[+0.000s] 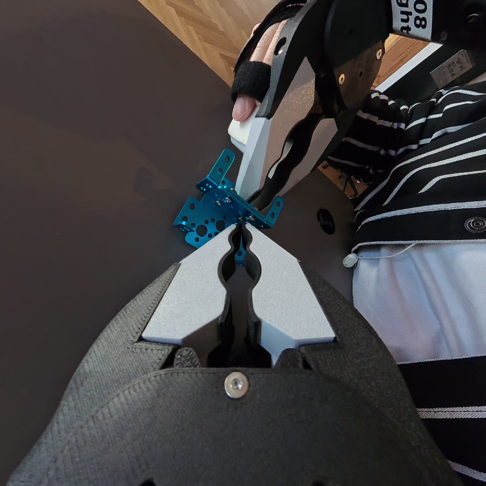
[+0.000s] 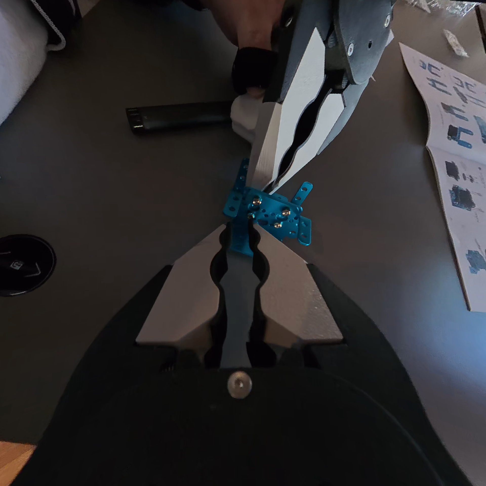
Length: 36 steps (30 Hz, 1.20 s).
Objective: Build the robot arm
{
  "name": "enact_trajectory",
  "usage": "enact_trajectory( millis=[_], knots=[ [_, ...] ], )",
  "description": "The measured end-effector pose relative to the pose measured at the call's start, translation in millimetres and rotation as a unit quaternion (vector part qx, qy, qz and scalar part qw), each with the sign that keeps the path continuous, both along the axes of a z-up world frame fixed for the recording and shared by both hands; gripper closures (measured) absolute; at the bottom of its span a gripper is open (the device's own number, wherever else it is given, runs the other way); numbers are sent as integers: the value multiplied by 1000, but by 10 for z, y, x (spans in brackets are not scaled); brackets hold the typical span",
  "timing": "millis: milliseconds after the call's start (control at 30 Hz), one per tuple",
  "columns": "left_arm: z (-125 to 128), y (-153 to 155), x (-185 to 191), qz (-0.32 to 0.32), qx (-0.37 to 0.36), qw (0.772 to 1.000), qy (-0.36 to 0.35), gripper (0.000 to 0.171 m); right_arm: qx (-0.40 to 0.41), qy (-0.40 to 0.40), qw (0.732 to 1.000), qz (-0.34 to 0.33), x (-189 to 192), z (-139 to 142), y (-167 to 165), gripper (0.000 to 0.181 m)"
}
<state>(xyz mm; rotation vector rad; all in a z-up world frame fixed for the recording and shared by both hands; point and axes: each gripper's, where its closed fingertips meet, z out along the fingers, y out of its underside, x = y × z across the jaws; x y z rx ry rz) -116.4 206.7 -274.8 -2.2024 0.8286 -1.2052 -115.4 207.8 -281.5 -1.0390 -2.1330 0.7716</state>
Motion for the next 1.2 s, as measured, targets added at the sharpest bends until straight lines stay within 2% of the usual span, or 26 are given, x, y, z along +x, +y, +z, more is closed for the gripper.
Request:
enact_trajectory(
  millis=[267,567,833,1033,1200],
  knots=[
    [0,-1,2,0,0,1000,1,171,13,26,1000,-11,-17,96,49,163],
    [1,0,2,0,0,1000,0,171,14,-4,1000,4,11,-17,-1,166],
    [2,-1,2,0,-1,1000,0,171,23,32,999,0,-22,111,20,163],
    [2,-1,2,0,-1,1000,0,171,13,-6,1000,10,25,-21,-17,168],
    [2,-1,1,0,0,1000,0,171,16,13,1000,-4,-9,48,33,161]
  ],
)
